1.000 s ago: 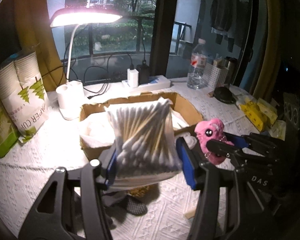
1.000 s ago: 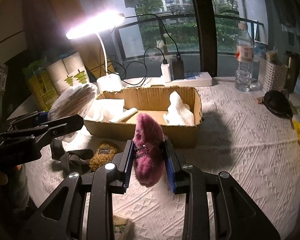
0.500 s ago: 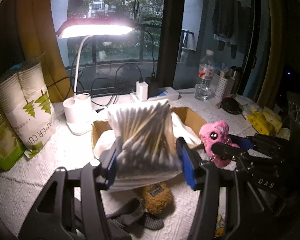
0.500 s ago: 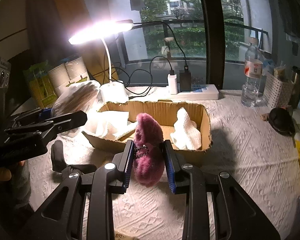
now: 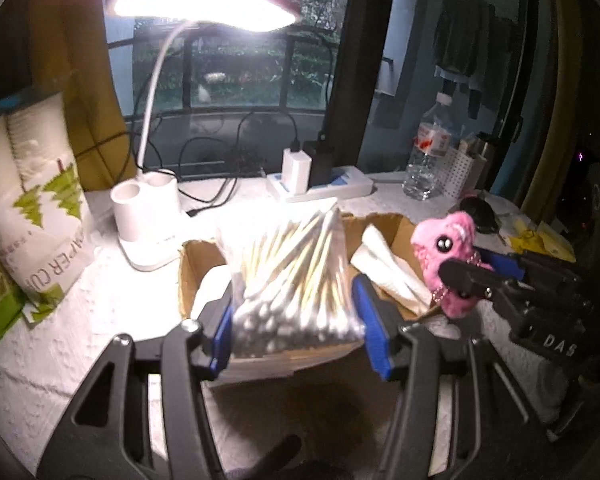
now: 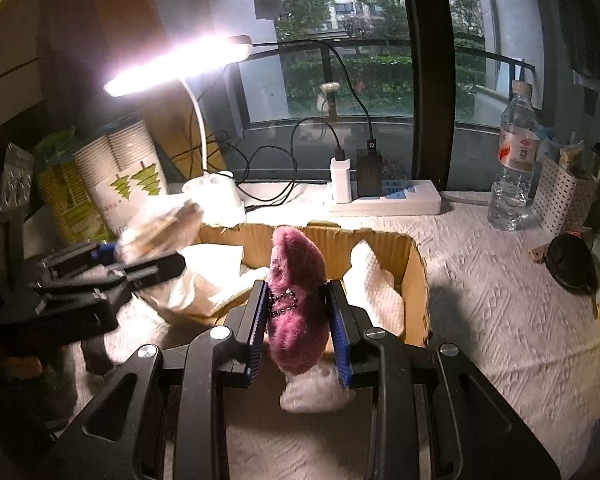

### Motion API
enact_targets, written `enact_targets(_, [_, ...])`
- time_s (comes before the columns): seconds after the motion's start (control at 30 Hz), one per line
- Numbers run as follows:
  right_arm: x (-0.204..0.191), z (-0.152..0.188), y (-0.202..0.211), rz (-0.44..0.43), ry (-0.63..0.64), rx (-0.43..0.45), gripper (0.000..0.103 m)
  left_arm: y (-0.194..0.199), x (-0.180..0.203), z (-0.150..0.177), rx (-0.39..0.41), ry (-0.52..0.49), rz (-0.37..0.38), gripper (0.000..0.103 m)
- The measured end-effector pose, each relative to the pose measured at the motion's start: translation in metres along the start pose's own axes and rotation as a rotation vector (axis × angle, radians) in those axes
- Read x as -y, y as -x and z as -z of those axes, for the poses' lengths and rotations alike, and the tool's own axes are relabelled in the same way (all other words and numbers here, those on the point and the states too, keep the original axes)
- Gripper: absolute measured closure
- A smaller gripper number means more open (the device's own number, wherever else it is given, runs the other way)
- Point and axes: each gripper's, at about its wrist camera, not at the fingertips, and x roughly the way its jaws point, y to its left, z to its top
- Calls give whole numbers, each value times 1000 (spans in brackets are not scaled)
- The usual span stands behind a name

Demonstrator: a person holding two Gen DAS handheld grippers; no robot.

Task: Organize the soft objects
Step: 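Carry the swab bag and pink toy over the box with both tools, then lower both items into the box and open both tools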

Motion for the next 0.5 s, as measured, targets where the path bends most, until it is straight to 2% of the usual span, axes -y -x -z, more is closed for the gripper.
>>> enact_targets(0.17, [0, -4, -21, -2, 0, -19, 72, -26, -2, 1, -44, 18, 40, 48])
enact_targets(0.5, [18, 1, -50, -7, -51, -57, 72, -63, 5, 9, -136, 10, 48, 46])
